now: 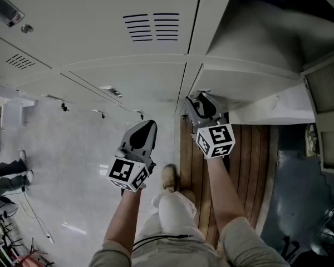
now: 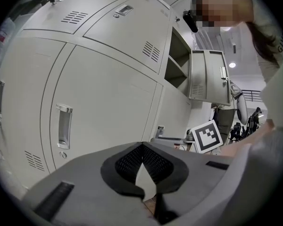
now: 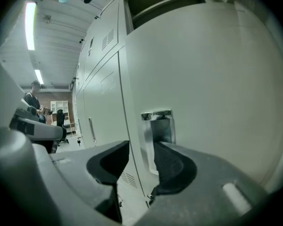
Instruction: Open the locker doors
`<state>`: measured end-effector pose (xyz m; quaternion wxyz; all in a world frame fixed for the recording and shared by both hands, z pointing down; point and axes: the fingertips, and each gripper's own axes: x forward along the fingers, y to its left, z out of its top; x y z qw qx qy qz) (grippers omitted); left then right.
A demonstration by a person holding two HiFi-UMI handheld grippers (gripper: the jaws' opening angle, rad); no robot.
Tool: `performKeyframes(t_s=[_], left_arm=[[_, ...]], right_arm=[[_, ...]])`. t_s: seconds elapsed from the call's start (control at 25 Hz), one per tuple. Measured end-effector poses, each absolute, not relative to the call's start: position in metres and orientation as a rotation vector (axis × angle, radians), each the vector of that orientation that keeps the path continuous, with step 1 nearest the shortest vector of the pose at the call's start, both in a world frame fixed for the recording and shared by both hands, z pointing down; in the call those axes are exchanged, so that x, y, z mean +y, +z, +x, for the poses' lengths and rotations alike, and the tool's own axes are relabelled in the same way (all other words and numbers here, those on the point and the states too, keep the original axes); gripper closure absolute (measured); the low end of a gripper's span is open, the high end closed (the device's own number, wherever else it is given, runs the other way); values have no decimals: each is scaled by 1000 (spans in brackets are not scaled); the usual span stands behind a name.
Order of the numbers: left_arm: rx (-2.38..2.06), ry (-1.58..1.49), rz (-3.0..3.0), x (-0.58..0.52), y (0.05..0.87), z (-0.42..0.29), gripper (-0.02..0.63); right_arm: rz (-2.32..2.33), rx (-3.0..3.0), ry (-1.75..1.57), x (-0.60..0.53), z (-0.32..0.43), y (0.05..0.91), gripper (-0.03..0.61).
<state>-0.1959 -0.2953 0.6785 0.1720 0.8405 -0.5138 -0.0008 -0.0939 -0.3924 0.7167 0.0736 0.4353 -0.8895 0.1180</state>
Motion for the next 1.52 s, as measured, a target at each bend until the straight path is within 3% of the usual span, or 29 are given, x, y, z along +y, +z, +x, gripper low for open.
performKeyframes(t_s=[0.96, 1.52], left_arm=[[-1353, -39, 2437, -277, 652, -150, 615], [-1411, -46, 2366, -219, 655, -91, 615]], right_arm=[[1359, -2531, 297, -292, -45, 718, 463], [1300, -2556, 283, -214, 46, 717, 452]])
